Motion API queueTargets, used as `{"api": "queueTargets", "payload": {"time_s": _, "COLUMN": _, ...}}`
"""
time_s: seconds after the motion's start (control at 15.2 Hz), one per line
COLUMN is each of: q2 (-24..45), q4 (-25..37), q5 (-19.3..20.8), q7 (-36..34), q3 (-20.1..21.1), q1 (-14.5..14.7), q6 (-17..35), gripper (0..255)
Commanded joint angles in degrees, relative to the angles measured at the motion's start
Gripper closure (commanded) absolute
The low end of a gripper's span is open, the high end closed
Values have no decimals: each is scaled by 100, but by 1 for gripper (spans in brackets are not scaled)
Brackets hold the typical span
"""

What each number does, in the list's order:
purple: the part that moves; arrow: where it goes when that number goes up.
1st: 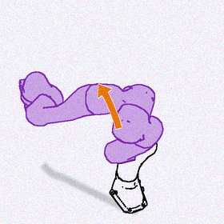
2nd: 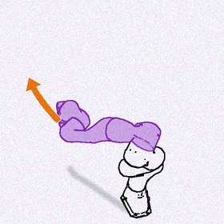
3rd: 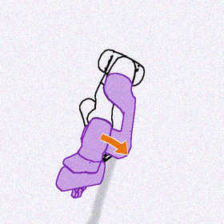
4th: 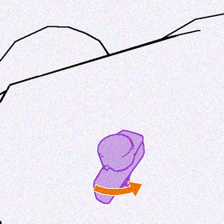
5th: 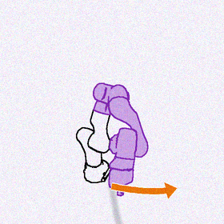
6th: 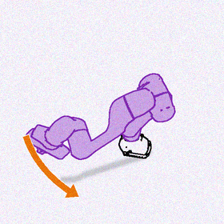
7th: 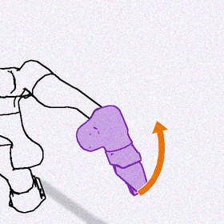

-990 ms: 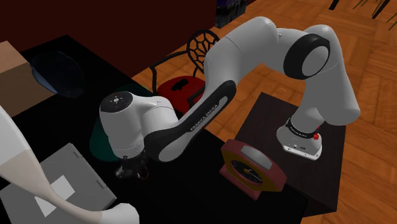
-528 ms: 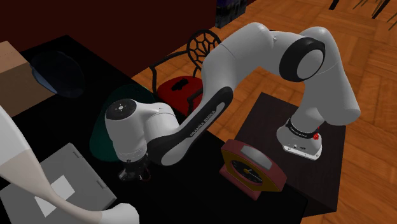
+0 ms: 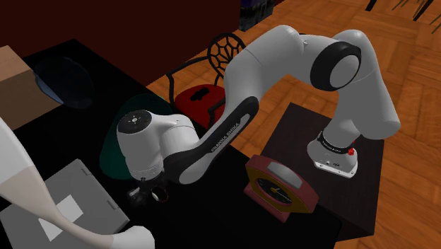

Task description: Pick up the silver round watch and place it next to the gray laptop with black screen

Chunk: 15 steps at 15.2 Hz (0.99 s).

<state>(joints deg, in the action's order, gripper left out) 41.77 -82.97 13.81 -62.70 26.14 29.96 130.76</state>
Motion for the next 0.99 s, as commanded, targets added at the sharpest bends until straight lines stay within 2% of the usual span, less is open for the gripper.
{"api": "queueTargets", "payload": {"time_s": 0.0, "q2": 0, "q4": 0, "q5": 0, "q7": 0, "q3": 0, "q1": 0, "q6": 0, "gripper": 0}}
{"api": "queueTargets", "payload": {"time_s": 0.13, "q2": 0, "q4": 0, "q5": 0, "q7": 0, "q3": 0, "q1": 0, "q6": 0, "gripper": 0}}
{"api": "queueTargets", "payload": {"time_s": 0.4, "q2": -479, "q4": -61, "q5": -174, "q7": 89, "q3": 142, "q1": -171, "q6": -410, "gripper": 0}}
{"api": "queueTargets", "payload": {"time_s": 0.92, "q2": -479, "q4": -61, "q5": -174, "q7": 89, "q3": 142, "q1": -170, "q6": -410, "gripper": 0}}
